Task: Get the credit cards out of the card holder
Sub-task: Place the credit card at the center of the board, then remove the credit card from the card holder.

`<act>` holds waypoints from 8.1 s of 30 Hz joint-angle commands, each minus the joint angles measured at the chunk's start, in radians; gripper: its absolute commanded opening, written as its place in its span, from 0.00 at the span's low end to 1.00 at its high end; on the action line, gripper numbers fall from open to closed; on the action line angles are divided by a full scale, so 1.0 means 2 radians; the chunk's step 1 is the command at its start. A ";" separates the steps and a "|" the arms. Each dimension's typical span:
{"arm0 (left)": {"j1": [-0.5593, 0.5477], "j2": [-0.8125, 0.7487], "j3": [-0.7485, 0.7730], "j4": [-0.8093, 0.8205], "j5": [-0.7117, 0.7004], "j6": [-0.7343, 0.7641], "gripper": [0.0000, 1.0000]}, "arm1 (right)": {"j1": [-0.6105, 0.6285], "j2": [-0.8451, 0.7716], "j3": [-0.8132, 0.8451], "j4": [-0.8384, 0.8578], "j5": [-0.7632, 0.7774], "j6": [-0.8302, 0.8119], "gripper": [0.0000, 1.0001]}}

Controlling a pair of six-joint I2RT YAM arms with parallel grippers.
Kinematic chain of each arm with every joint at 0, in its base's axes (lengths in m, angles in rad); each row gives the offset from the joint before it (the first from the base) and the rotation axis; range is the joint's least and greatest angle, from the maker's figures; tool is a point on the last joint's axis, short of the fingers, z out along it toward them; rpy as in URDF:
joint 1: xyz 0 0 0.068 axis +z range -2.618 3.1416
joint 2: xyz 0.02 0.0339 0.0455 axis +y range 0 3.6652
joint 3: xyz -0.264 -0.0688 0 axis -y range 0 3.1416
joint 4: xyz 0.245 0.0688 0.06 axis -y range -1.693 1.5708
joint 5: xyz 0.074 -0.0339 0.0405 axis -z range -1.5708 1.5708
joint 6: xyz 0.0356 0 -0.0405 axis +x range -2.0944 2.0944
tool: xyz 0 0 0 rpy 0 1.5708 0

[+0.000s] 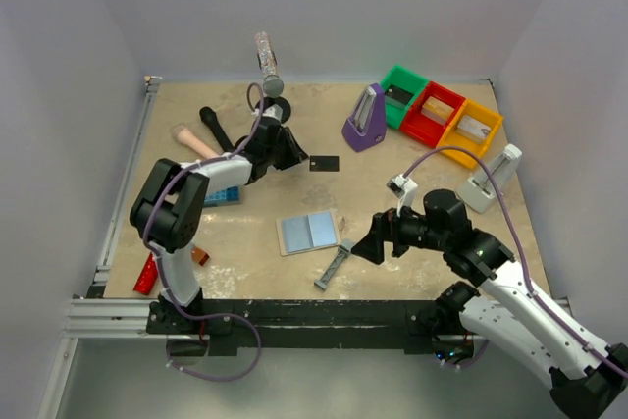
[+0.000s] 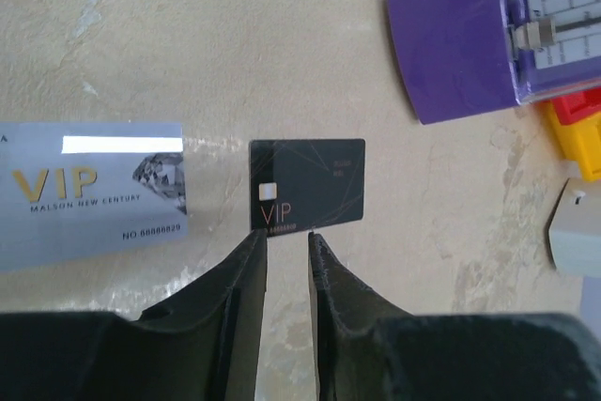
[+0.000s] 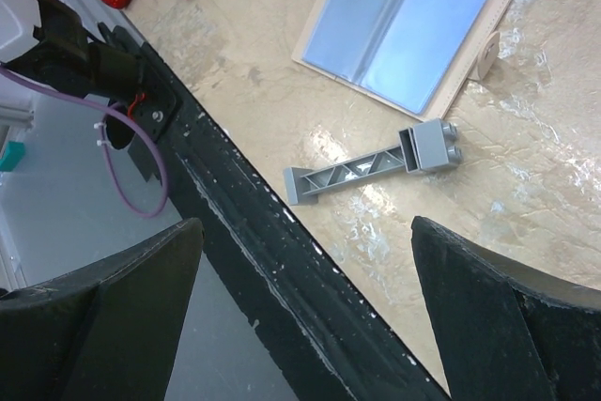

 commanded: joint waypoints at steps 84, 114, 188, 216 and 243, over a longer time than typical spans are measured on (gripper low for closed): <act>-0.131 -0.454 -0.409 -0.021 -0.117 -0.084 0.55 | 0.019 0.491 0.229 -0.009 0.007 -0.002 0.00; -0.131 -0.394 -0.422 0.038 -0.075 -0.086 0.50 | 0.022 0.502 0.225 0.005 -0.009 0.003 0.00; -0.133 -0.451 -0.426 -0.022 -0.094 -0.067 0.58 | 0.027 0.508 0.221 0.004 -0.011 -0.003 0.00; -0.133 -0.408 -0.417 0.008 -0.045 -0.056 0.56 | 0.028 0.511 0.223 0.005 -0.017 -0.002 0.00; -0.133 -0.350 -0.405 0.120 0.041 -0.057 0.55 | 0.029 0.513 0.220 0.011 -0.031 0.000 0.00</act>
